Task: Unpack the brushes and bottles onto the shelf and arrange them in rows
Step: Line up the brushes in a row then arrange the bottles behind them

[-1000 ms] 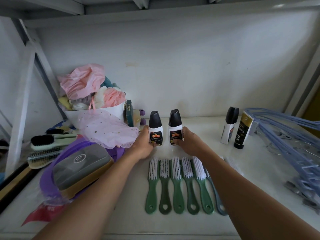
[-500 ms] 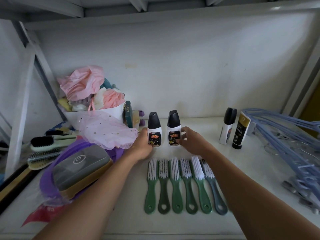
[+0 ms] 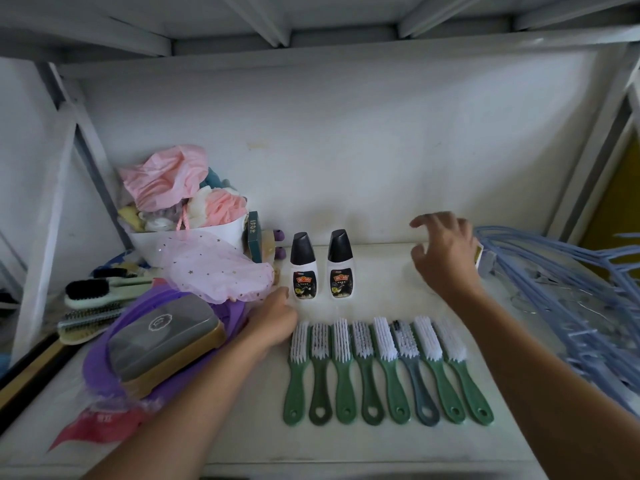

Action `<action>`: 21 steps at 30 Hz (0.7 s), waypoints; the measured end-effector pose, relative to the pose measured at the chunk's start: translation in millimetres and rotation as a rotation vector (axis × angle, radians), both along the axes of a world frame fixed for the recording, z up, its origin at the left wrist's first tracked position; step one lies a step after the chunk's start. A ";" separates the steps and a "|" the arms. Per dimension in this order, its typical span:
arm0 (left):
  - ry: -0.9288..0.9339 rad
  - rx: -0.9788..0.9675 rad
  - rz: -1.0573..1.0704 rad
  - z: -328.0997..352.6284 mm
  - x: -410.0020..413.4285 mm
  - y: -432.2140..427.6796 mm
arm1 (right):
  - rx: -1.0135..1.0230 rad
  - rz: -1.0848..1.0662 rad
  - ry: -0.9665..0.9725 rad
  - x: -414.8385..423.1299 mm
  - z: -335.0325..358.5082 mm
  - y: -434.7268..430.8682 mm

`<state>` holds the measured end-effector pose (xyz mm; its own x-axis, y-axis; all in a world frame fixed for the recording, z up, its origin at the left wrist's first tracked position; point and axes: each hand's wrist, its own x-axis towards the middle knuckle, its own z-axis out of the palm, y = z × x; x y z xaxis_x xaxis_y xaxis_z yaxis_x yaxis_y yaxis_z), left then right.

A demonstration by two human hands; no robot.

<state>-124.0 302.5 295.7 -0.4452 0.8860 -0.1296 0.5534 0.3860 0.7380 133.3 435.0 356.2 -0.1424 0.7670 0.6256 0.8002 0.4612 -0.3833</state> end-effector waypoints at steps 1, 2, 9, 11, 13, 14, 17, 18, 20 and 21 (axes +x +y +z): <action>0.012 -0.006 0.003 -0.7 -0.7 -4.7 | -0.005 -0.059 -0.001 6.2 3.0 1.6; 0.020 -0.002 -0.007 0.1 -0.2 -9.2 | -0.044 -0.097 0.013 12.1 5.6 3.7; 0.129 0.219 -0.059 18.2 17.8 -26.5 | -0.258 -0.177 -0.006 31.7 4.5 20.4; 0.158 0.268 -0.062 19.9 21.7 -27.5 | -0.276 -0.182 -0.013 31.2 3.8 21.1; 0.165 0.307 -0.063 18.2 23.3 -29.4 | -0.262 -0.178 -0.015 31.8 4.2 20.2; 0.165 0.315 -0.054 17.3 24.1 -30.6 | -0.247 -0.176 -0.017 32.3 4.9 19.3; 0.219 0.332 -0.047 17.5 28.2 -33.5 | -0.222 -0.158 -0.011 34.4 8.3 16.5; 0.246 0.341 -0.054 17.7 30.0 -33.5 | -0.221 -0.151 -0.011 34.7 9.1 16.5; 0.290 0.353 -0.068 19.1 32.3 -33.5 | -0.206 -0.141 -0.043 33.8 9.9 16.9; 0.294 0.348 -0.072 20.1 33.0 -33.5 | -0.191 -0.134 -0.070 32.4 9.8 16.9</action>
